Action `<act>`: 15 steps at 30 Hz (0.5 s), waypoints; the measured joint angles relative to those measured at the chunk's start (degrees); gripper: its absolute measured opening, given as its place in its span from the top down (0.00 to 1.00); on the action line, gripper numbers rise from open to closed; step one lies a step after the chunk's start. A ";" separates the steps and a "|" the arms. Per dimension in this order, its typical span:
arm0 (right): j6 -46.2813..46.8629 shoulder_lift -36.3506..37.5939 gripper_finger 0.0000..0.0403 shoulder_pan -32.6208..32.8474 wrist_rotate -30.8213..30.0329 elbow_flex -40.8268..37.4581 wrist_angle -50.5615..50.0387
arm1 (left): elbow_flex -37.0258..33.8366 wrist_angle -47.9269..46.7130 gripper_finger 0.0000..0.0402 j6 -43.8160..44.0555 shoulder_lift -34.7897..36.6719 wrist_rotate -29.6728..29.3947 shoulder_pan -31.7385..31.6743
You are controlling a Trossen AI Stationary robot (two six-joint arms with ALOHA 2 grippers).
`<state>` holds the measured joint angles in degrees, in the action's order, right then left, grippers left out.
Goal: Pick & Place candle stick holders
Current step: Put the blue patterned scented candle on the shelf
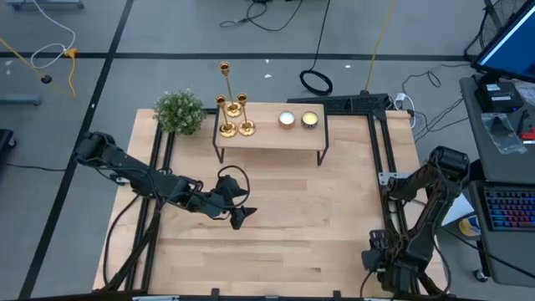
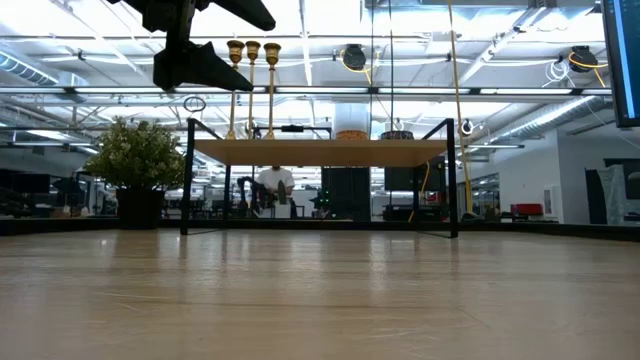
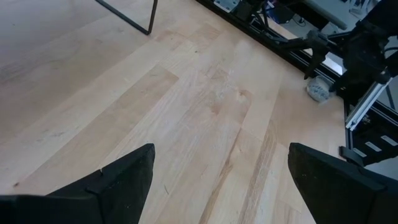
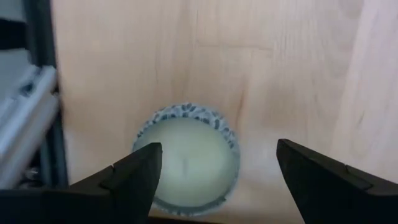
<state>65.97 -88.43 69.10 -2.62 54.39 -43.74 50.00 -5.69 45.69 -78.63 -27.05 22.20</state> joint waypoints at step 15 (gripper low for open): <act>6.22 3.57 0.24 -0.02 -1.93 0.02 -2.05 | -0.01 0.00 0.09 -0.02 0.00 -0.02 0.00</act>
<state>72.19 -84.86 69.08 -4.55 54.41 -45.78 49.99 -5.69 45.67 -78.63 -27.07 22.20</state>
